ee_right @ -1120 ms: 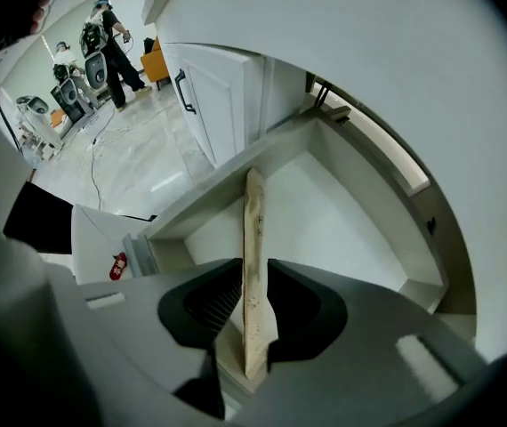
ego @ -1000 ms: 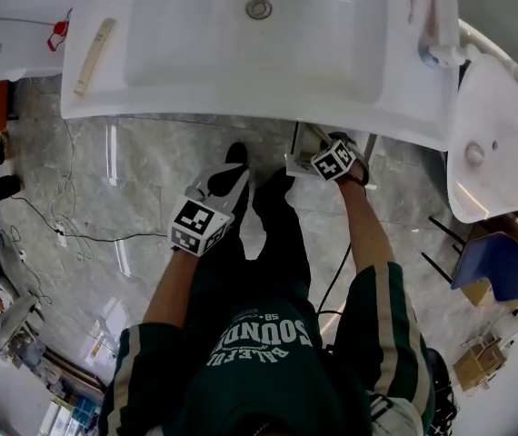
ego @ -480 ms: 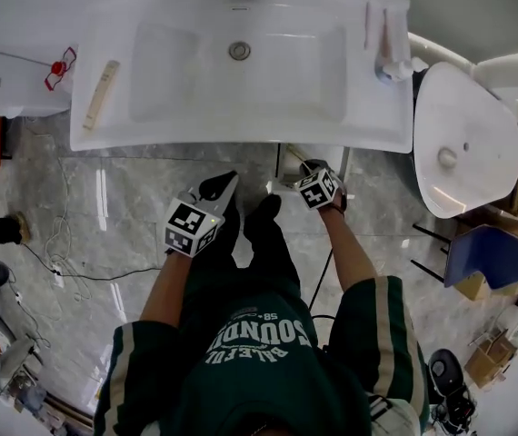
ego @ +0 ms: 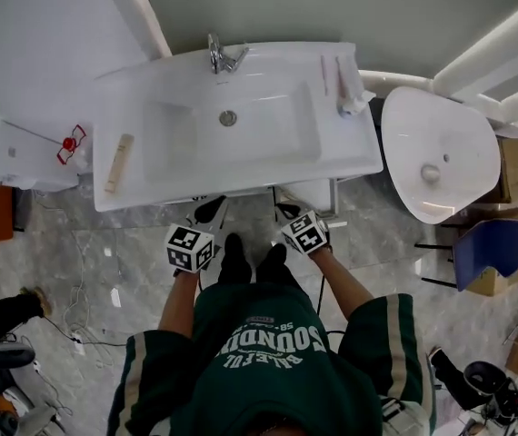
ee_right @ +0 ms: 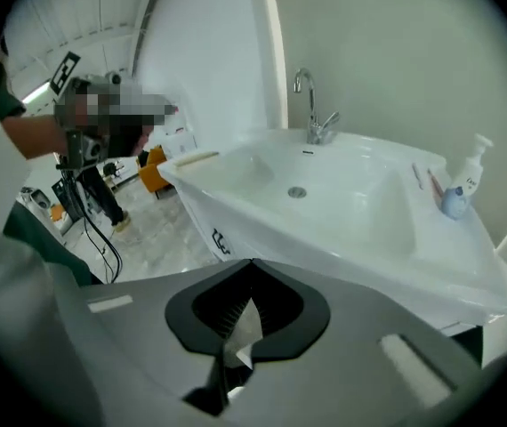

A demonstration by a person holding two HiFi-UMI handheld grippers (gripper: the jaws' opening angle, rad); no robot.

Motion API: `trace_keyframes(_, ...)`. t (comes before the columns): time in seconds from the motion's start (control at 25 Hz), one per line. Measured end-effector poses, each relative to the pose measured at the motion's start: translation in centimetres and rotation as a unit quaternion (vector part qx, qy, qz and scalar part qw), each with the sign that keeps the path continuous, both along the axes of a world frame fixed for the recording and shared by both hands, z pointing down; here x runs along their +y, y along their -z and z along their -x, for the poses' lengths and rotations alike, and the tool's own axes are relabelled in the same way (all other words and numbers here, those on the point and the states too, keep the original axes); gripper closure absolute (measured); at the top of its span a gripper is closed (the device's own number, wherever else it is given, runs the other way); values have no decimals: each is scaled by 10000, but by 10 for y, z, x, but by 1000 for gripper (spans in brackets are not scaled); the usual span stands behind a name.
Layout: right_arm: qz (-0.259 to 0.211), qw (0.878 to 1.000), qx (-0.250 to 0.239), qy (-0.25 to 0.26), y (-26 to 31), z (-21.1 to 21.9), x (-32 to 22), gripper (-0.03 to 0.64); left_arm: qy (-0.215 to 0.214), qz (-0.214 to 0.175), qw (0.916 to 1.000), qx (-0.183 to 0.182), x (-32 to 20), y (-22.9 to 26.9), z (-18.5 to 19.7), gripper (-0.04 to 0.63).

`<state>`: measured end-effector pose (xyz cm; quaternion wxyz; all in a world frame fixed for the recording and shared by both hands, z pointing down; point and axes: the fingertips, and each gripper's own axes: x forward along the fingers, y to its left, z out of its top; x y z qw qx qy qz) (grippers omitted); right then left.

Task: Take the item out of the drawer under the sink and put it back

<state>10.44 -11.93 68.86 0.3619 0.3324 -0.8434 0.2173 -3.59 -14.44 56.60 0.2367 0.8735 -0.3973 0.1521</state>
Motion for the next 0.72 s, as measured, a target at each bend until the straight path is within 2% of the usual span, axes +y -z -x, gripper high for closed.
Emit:
trace_keyframes(0.08, -166, 9997, -196, 18, 27, 13, -6, 614, -74, -142, 9999, -62, -7, 11, 6, 546)
trace_keyframes(0.24, -550, 9973, -465, -115, 67, 26, -23, 614, 46, -413, 9991, -24, -26, 36, 20, 546)
trace_keyframes(0.44, -1161, 9884, -894, -396, 122, 33, -55, 614, 12, -767, 9970, -12, -43, 62, 31, 546)
trace_keyframes(0.56, -1724, 9772, -1093, -581, 166, 33, -74, 615, 69, -998, 9950, 38, -55, 80, 37, 546)
trace_keyframes(0.72, -2423, 9553, -1403, -955, 222, 30, -93, 614, 147, -1343, 9908, 108, -70, 108, 48, 546)
